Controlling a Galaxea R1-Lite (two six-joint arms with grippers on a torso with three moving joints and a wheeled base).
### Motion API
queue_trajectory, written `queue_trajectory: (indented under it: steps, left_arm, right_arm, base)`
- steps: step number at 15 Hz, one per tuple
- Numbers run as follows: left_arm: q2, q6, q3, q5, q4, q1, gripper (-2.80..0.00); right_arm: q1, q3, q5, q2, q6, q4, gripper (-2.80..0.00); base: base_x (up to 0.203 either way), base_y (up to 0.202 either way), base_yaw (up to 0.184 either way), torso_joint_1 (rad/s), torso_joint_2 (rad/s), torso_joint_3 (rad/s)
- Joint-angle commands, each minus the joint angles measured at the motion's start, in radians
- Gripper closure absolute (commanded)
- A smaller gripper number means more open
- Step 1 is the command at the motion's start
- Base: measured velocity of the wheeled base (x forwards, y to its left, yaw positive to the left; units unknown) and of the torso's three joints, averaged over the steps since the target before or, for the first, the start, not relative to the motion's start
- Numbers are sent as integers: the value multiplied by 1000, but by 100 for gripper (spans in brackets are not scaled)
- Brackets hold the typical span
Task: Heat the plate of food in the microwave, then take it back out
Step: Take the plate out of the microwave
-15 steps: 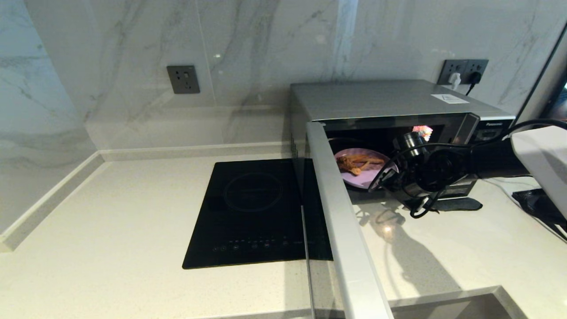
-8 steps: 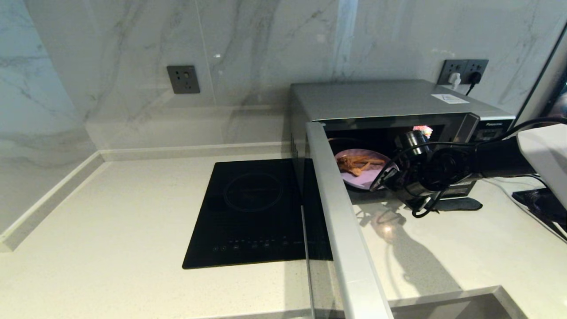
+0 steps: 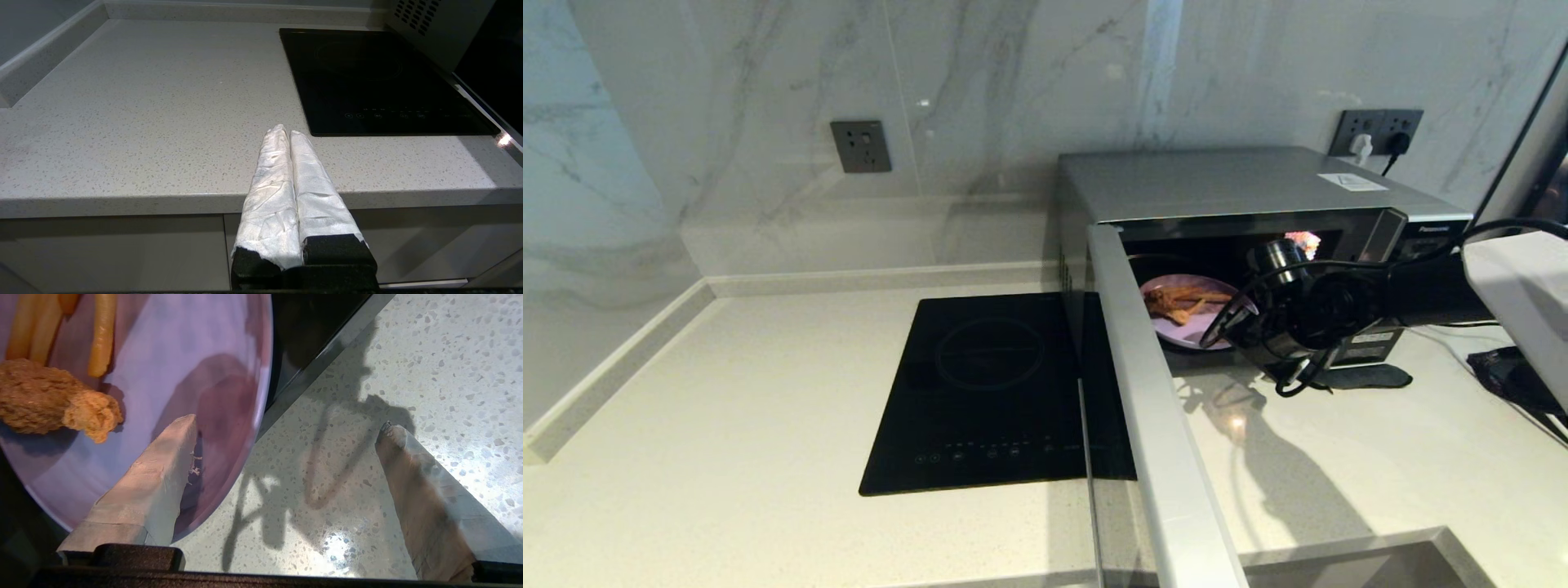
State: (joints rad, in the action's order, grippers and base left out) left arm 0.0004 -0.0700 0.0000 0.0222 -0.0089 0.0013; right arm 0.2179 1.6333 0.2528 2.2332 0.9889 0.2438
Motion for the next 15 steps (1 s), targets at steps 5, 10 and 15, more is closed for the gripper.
queue_trajectory:
  steps: [5, 10, 15]
  left_arm:
    - [1, -1, 0, 1, 0, 0, 0]
    - [1, -1, 0, 1, 0, 0, 0]
    - [1, -1, 0, 1, 0, 0, 0]
  right_arm:
    - [1, 19, 2, 26, 4, 2, 0]
    - [1, 22, 2, 18, 4, 2, 0]
    - [0, 19, 2, -5, 4, 5, 0]
  base:
    - [0, 0, 0, 0, 0, 0]
    - [0, 0, 0, 0, 0, 0]
    - [0, 0, 0, 0, 0, 0]
